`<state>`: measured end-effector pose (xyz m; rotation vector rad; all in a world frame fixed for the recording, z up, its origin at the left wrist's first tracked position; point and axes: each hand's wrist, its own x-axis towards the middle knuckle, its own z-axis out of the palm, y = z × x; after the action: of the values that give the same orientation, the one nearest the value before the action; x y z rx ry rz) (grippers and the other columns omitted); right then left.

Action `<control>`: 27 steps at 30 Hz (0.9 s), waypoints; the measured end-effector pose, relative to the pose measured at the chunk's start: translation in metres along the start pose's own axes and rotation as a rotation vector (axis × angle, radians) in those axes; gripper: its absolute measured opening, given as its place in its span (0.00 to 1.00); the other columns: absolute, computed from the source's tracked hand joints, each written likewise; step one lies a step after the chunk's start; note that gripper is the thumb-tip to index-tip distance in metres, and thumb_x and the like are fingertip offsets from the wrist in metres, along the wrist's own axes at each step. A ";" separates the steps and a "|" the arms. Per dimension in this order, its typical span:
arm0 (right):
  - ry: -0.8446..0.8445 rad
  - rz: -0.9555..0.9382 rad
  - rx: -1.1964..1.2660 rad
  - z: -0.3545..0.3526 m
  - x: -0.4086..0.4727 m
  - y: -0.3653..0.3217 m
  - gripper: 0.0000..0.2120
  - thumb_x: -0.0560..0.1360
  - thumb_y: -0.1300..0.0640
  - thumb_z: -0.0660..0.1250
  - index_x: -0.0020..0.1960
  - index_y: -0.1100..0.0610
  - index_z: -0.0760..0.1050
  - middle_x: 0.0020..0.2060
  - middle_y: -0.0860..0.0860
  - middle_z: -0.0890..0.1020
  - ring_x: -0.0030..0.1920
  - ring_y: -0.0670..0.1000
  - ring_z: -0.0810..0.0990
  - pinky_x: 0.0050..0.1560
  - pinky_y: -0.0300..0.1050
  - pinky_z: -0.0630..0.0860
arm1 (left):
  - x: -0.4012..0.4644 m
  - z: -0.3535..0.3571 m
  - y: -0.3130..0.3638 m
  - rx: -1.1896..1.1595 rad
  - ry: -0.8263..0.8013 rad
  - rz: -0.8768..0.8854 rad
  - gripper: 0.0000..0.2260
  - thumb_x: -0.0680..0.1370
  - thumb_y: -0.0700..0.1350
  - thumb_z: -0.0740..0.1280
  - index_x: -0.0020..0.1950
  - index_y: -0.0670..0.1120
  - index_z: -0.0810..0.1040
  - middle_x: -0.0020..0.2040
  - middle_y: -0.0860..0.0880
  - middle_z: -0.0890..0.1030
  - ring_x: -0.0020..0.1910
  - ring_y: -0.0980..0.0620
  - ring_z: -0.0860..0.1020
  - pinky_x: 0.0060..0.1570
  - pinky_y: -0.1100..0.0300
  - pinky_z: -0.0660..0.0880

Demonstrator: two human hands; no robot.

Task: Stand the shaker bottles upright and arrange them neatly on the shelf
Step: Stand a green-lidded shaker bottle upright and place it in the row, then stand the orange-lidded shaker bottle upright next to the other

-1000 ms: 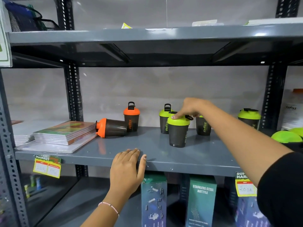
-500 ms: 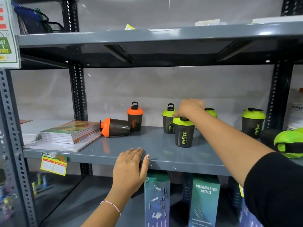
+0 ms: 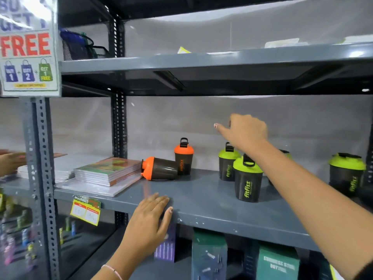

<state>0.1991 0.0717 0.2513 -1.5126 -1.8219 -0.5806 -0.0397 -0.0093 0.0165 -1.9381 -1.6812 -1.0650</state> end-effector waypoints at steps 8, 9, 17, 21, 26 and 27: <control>-0.552 -0.328 0.692 0.111 0.018 -0.074 0.17 0.68 0.53 0.79 0.54 0.55 0.81 0.47 0.52 0.82 0.49 0.52 0.81 0.50 0.44 0.77 | -0.003 0.013 0.002 -0.041 0.154 0.001 0.16 0.81 0.53 0.58 0.62 0.47 0.78 0.61 0.53 0.80 0.62 0.51 0.75 0.66 0.57 0.65; -0.578 -0.339 0.694 0.125 0.020 -0.085 0.20 0.67 0.52 0.80 0.56 0.54 0.80 0.51 0.53 0.82 0.53 0.53 0.81 0.55 0.47 0.77 | -0.003 0.015 0.001 -0.044 0.173 0.010 0.16 0.81 0.53 0.58 0.62 0.46 0.78 0.60 0.52 0.80 0.61 0.51 0.75 0.65 0.56 0.66; -0.829 -0.655 0.422 0.163 0.040 -0.160 0.51 0.64 0.59 0.81 0.77 0.40 0.56 0.75 0.52 0.66 0.71 0.57 0.69 0.65 0.49 0.70 | 0.000 0.020 -0.002 -0.044 0.245 0.043 0.16 0.80 0.51 0.59 0.61 0.45 0.79 0.60 0.52 0.80 0.60 0.52 0.76 0.62 0.53 0.70; -0.838 -0.714 0.253 0.171 0.041 -0.178 0.46 0.63 0.59 0.79 0.74 0.39 0.62 0.69 0.52 0.71 0.63 0.57 0.73 0.57 0.52 0.75 | 0.000 0.020 -0.002 -0.042 0.257 0.044 0.16 0.81 0.51 0.58 0.61 0.46 0.79 0.61 0.53 0.80 0.61 0.54 0.75 0.63 0.56 0.69; -0.686 -0.537 0.570 0.161 0.038 -0.170 0.43 0.58 0.53 0.78 0.67 0.37 0.63 0.64 0.54 0.71 0.56 0.59 0.74 0.55 0.53 0.77 | 0.000 0.020 -0.005 -0.037 0.248 0.051 0.15 0.81 0.51 0.59 0.61 0.46 0.79 0.61 0.53 0.80 0.61 0.53 0.76 0.63 0.54 0.69; -0.642 -0.483 0.647 0.154 0.039 -0.165 0.44 0.57 0.52 0.78 0.67 0.35 0.61 0.64 0.54 0.70 0.56 0.60 0.74 0.56 0.55 0.77 | 0.000 0.020 -0.004 -0.038 0.242 0.049 0.16 0.81 0.51 0.58 0.61 0.46 0.79 0.61 0.53 0.80 0.61 0.53 0.76 0.63 0.53 0.69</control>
<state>0.0012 0.1717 0.1928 -0.8511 -2.5533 0.3375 -0.0376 0.0052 0.0026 -1.7807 -1.4848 -1.2642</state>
